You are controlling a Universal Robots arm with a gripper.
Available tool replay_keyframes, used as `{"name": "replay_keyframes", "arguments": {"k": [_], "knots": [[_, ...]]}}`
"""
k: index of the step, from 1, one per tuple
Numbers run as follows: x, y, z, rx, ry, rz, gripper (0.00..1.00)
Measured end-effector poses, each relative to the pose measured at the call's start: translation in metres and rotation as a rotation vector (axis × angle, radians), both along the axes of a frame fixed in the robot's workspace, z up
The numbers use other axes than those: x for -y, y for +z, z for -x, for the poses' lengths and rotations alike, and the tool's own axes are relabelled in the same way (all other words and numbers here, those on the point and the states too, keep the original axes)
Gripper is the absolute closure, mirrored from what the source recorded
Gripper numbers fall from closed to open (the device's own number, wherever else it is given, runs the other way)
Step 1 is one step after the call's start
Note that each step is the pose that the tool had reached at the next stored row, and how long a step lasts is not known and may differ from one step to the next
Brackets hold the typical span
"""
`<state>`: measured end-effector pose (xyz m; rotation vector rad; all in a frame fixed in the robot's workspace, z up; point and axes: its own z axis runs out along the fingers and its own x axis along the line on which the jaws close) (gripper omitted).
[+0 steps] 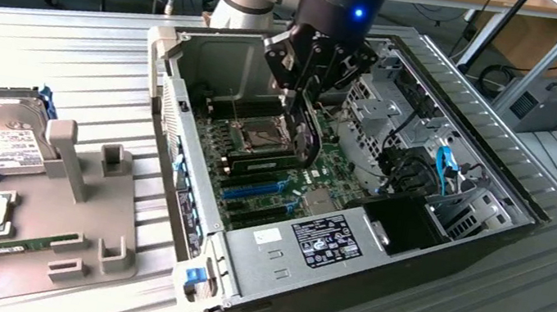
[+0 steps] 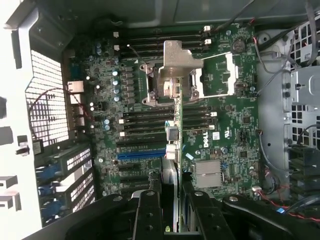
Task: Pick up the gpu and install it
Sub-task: 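Pick up the gpu and move the gpu toward the slot, then insert the gpu into the slot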
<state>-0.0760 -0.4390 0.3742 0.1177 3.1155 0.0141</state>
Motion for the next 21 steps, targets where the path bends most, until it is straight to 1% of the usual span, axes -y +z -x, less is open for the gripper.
{"name": "replay_keyframes", "arguments": {"k": [5,10,11,13,14,15,16,18,20,21], "knots": [[-0.0013,-0.0021,-0.006,-0.0002,0.000,0.0009,0.74],[-0.0023,-0.0045,-0.015,-0.0007,0.000,0.0024,0.74],[-0.0033,-0.0070,-0.027,-0.0009,0.000,0.0033,0.74],[-0.0033,-0.0070,-0.028,-0.0009,0.000,0.0033,0.74],[-0.0034,-0.0070,-0.028,-0.0009,0.011,0.0033,0.74],[-0.0033,-0.0070,-0.028,-0.0009,0.041,0.0034,0.74],[-0.0033,-0.0070,-0.028,-0.0008,0.101,0.0034,0.74],[-0.0033,-0.0070,-0.028,-0.0007,0.179,0.0036,0.74],[-0.0033,-0.0070,-0.028,-0.0006,0.219,0.0036,0.74],[-0.0033,-0.0070,-0.028,-0.0005,0.271,0.0037,0.74]]}}
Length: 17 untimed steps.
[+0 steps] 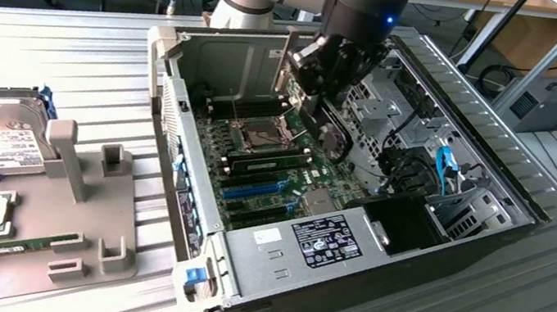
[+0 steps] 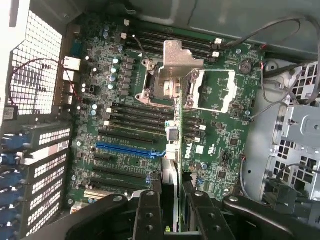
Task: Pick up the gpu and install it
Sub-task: 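Insert the gpu into the slot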
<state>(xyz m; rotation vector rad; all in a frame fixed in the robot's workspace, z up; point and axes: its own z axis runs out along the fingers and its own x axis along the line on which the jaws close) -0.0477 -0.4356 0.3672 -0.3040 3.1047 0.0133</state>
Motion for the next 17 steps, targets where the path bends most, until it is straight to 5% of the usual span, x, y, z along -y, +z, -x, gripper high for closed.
{"name": "replay_keyframes", "arguments": {"k": [3,17], "knots": [[0.0000,0.0000,0.0000,0.0000,0.161,-0.0001,0.74],[0.0000,0.0000,-0.0001,0.0000,0.234,0.0000,0.74]]}}
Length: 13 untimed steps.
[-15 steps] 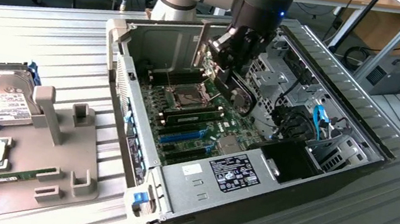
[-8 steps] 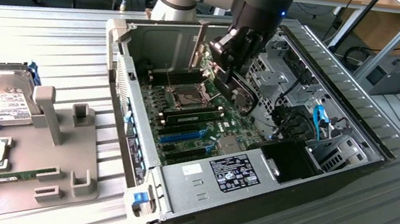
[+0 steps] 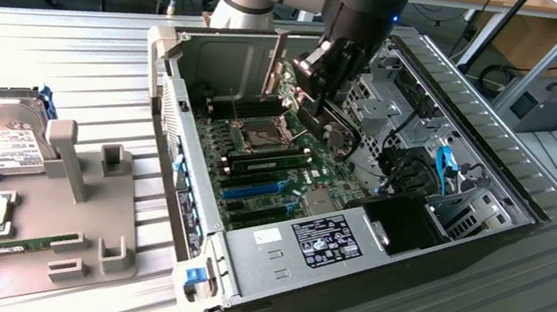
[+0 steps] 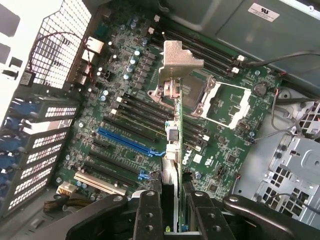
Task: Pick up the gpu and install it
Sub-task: 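Insert the gpu into the slot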
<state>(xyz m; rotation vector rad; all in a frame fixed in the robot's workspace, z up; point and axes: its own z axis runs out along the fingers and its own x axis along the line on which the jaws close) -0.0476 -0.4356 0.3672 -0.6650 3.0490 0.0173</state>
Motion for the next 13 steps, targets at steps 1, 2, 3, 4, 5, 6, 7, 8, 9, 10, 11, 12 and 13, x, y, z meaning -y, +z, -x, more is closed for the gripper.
{"name": "replay_keyframes", "arguments": {"k": [1,2,3,4,5,6,7,8,9,10,11,12,13], "knots": [[0.0000,0.0000,0.0000,0.0001,0.004,0.0000,0.74],[0.0000,0.0000,0.0000,0.0000,0.010,0.0000,0.74],[0.0000,0.0000,0.0000,0.0000,0.015,0.0000,0.74],[0.0000,0.0000,0.0000,0.0000,0.021,0.0000,0.74],[0.0000,0.0000,0.0000,0.0001,0.025,0.0000,0.74],[0.0000,0.0000,0.0000,0.0001,0.033,0.0000,0.74],[0.0000,0.0000,0.0000,0.0001,0.037,0.0000,0.74],[0.0000,0.0000,0.0000,0.0000,0.041,0.0000,0.74],[0.0000,0.0000,0.0000,0.0000,0.047,-0.0001,0.74],[0.0000,0.0000,0.0000,0.0000,0.051,0.0000,0.74],[0.0000,0.0000,0.0000,0.0000,0.056,0.0000,0.74],[0.0000,0.0000,0.0000,0.0000,0.060,0.0000,0.74],[0.0000,0.0000,0.0000,0.0000,0.064,0.0000,0.74]]}}
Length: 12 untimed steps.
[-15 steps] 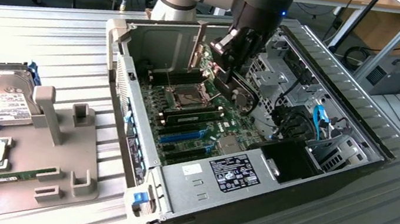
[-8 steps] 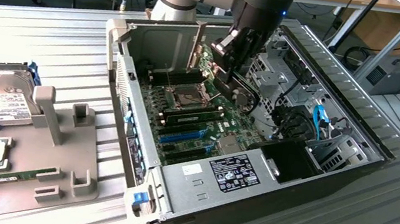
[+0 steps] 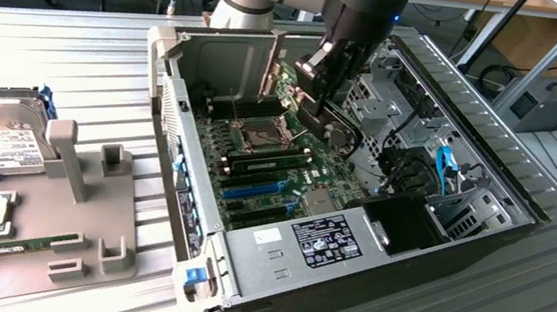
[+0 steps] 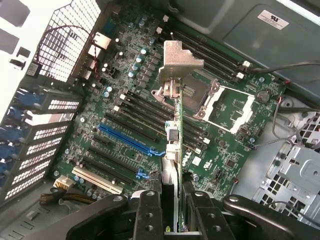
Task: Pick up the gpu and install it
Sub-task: 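Insert the gpu into the slot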
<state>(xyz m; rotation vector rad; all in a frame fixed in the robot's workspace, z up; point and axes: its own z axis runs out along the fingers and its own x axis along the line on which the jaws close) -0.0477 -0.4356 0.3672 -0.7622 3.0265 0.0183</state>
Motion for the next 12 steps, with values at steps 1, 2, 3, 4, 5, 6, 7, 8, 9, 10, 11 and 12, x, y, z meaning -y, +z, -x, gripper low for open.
{"name": "replay_keyframes", "arguments": {"k": [1,2,3,4,5,6,7,8,9,10,11,12], "knots": [[0.0000,0.0000,0.0000,0.0000,0.004,0.0000,0.74],[0.0000,0.0000,0.0000,0.0000,0.008,0.0000,0.74],[0.0000,0.0000,0.0000,0.0000,0.015,0.0000,0.74],[0.0000,0.0000,0.0000,0.0000,0.026,0.0001,0.74],[0.0000,0.0000,0.0000,0.0000,0.031,0.0000,0.74],[0.0000,0.0000,0.0000,0.0000,0.035,0.0000,0.74],[0.0000,0.0000,0.0000,0.0000,0.040,0.0000,0.74],[0.0000,0.0000,0.0000,0.0000,0.044,0.0000,0.74],[0.0000,0.0000,0.0000,0.0000,0.049,0.0000,0.74],[0.0000,0.0000,0.0000,0.0000,0.053,0.0000,0.74],[0.0000,0.0000,-0.0001,0.0000,0.057,0.0000,0.74],[0.0000,0.0000,-0.0001,0.0000,0.061,0.0000,0.74]]}}
